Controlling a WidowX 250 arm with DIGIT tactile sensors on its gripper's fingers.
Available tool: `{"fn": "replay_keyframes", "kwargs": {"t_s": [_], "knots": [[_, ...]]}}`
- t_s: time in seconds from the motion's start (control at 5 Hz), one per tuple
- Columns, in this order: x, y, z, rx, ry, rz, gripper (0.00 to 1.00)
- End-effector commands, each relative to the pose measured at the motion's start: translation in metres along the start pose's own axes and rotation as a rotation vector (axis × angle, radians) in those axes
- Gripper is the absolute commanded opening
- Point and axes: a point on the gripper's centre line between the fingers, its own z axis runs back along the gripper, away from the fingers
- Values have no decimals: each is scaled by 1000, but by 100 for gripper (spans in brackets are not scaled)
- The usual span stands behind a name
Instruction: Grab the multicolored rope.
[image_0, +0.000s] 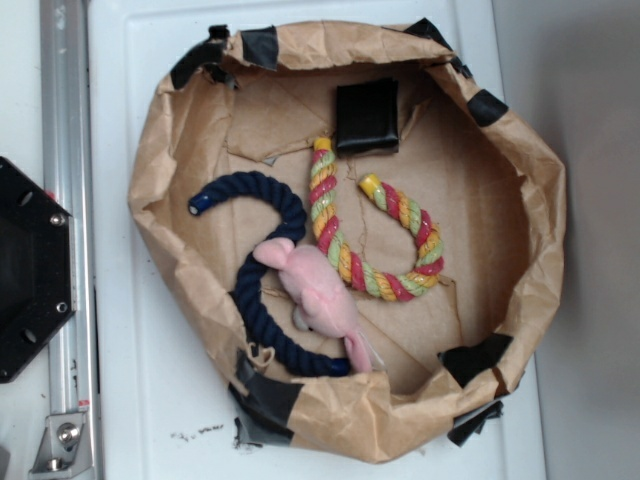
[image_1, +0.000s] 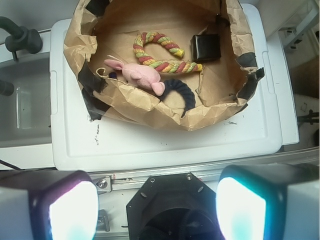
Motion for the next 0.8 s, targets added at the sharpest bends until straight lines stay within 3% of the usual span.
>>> {"fn": "replay_keyframes", "kwargs": {"t_s": [0.0, 0.2, 0.4, 0.6], "knots": [[0, 0, 0, 0, 0, 0, 100], [46, -5, -37, 76, -32, -66, 100], [93, -5, -74, 197, -101, -182, 100], [137, 10, -117, 214, -84, -324, 100]]}}
